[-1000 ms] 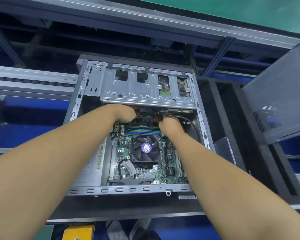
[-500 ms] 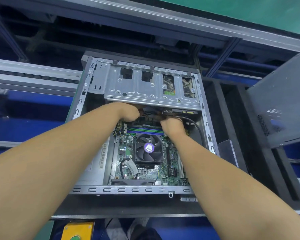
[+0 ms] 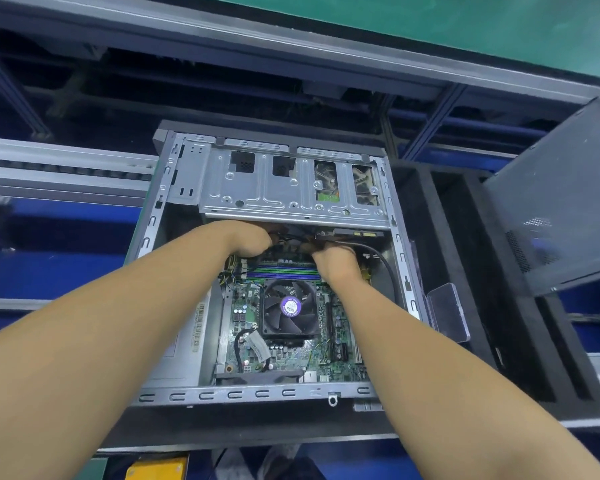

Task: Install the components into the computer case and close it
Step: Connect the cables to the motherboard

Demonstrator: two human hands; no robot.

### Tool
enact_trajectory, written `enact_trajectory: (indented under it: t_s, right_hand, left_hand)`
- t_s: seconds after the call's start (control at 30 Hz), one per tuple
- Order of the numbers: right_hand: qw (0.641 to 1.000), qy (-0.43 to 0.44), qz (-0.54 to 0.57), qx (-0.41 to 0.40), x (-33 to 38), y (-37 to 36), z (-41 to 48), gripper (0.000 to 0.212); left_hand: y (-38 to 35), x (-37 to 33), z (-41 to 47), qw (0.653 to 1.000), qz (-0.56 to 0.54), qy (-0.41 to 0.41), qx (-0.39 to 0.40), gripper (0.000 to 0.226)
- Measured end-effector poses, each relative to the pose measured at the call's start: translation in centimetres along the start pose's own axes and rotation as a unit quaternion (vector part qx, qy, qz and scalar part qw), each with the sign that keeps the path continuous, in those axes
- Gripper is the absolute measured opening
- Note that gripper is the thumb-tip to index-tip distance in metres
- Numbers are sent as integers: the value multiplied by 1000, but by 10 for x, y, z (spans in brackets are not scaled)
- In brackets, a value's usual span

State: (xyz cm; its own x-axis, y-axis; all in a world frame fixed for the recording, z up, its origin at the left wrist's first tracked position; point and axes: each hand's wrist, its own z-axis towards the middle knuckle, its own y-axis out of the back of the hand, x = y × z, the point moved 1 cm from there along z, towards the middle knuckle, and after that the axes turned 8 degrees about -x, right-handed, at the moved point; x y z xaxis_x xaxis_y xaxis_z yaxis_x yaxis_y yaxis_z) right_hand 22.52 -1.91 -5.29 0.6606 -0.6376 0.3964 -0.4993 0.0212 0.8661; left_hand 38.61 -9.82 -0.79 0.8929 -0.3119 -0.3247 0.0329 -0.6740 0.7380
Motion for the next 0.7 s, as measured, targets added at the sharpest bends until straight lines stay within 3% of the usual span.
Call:
enact_trajectory:
  t_s: [0.13,0.27,0.37,0.43,0.53,0.63,0.7]
  right_hand:
    - [996,-32,82,6,-7,-1,0,36]
    - [997,-8,67,24,-3,6,-5,32]
    - [999,6,17,46,-2,8,-13,36]
    - [997,-5,42,71,-1,14,-13,36]
    - [996,46,-55,52,3,19,-12,41]
    - [996,-3,43,75,5,26,-24,35]
    - [991,14,86,98,4,33,-32,40]
  left_hand:
    - [1,-1,0,1000,-5,7,2,40]
    - [-1,2,3,1000,-6,6,4,43]
    - [-4,4,7,1000,13,8,15,29]
    - [-5,5,8,1000,12,14,11,29]
    - [-4,7,6,1000,-8,11,14,35]
    - [0,3,-2,999,-26,25,-3,40]
    - [1,-1,-10,1000,-6,22,-16,42]
